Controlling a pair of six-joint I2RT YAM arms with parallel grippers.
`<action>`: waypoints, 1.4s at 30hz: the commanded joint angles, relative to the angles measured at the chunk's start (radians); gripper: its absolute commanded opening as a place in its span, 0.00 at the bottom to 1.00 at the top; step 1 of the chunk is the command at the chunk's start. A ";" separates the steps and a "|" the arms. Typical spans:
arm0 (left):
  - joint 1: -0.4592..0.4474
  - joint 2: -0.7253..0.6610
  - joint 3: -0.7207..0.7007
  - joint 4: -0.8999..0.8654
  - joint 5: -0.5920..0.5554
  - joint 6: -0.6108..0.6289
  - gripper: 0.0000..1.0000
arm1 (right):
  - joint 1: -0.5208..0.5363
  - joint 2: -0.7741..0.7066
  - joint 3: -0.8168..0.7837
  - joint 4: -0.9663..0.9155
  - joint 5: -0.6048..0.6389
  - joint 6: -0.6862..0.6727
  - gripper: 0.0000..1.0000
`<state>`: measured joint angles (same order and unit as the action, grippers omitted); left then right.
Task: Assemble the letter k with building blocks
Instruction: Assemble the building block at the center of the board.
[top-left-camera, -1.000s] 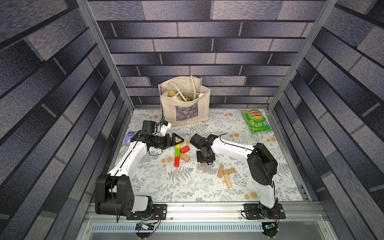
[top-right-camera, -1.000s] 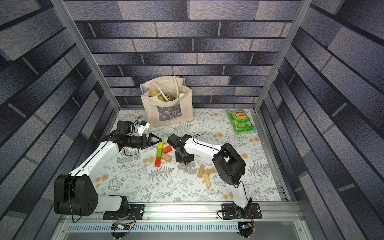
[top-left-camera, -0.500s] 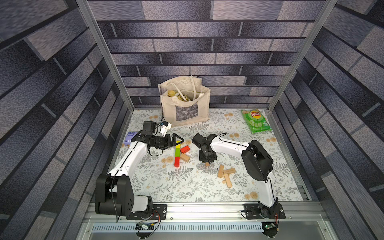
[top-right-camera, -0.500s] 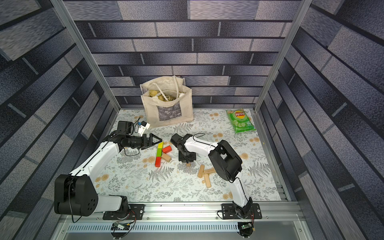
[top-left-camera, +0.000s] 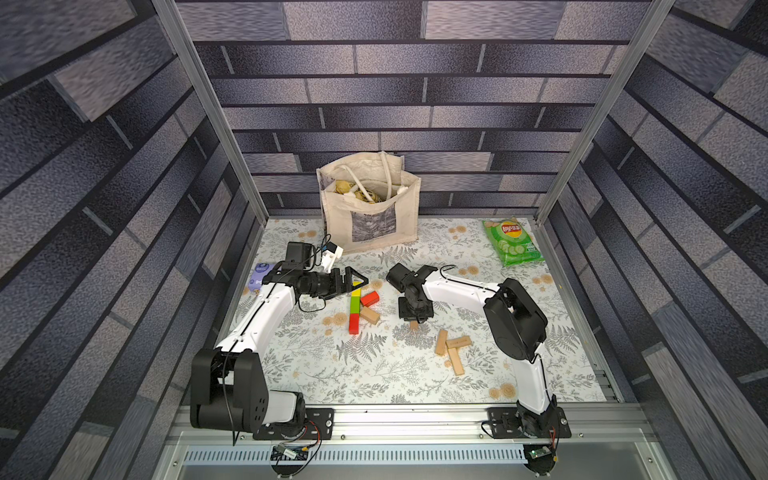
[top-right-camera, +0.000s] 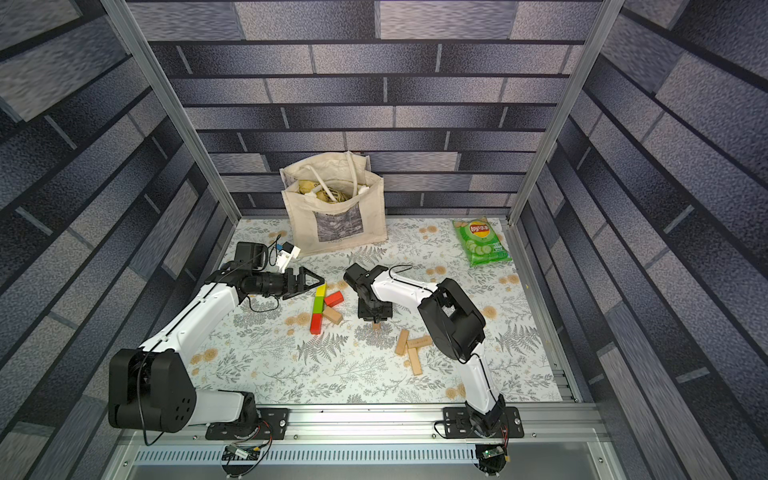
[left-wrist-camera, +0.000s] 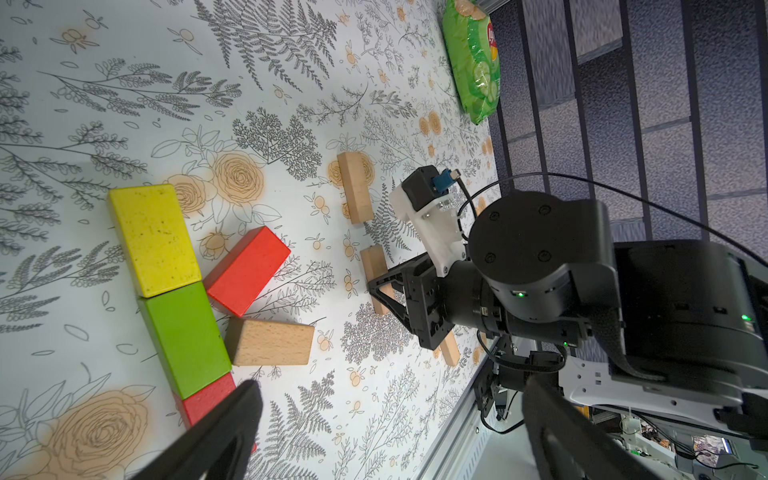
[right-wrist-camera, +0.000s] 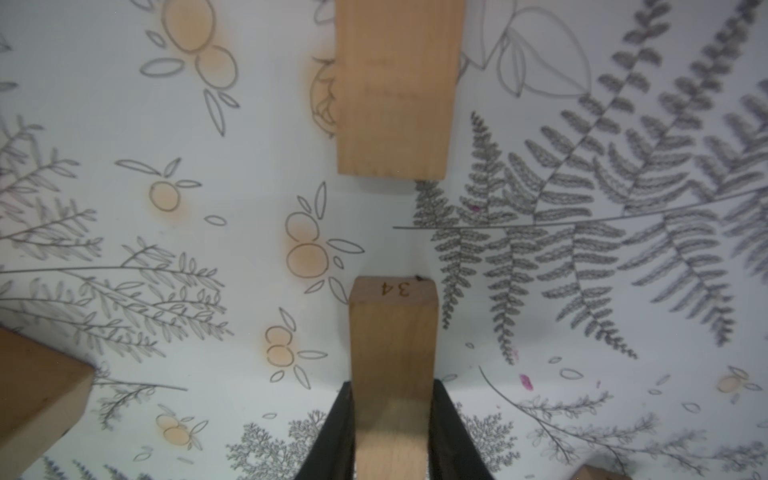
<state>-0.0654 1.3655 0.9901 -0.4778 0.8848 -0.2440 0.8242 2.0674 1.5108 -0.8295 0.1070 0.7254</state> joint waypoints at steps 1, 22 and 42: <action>-0.002 -0.006 -0.010 0.000 -0.001 -0.005 1.00 | -0.010 0.044 0.019 0.019 0.000 0.005 0.14; -0.002 -0.008 -0.010 -0.005 -0.004 0.000 1.00 | -0.037 0.075 0.022 0.027 0.005 0.015 0.14; -0.007 -0.005 -0.009 -0.007 0.002 0.000 1.00 | -0.056 0.089 0.041 0.030 0.012 0.008 0.14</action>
<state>-0.0654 1.3655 0.9901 -0.4782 0.8848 -0.2440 0.7830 2.1002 1.5536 -0.7967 0.0895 0.7254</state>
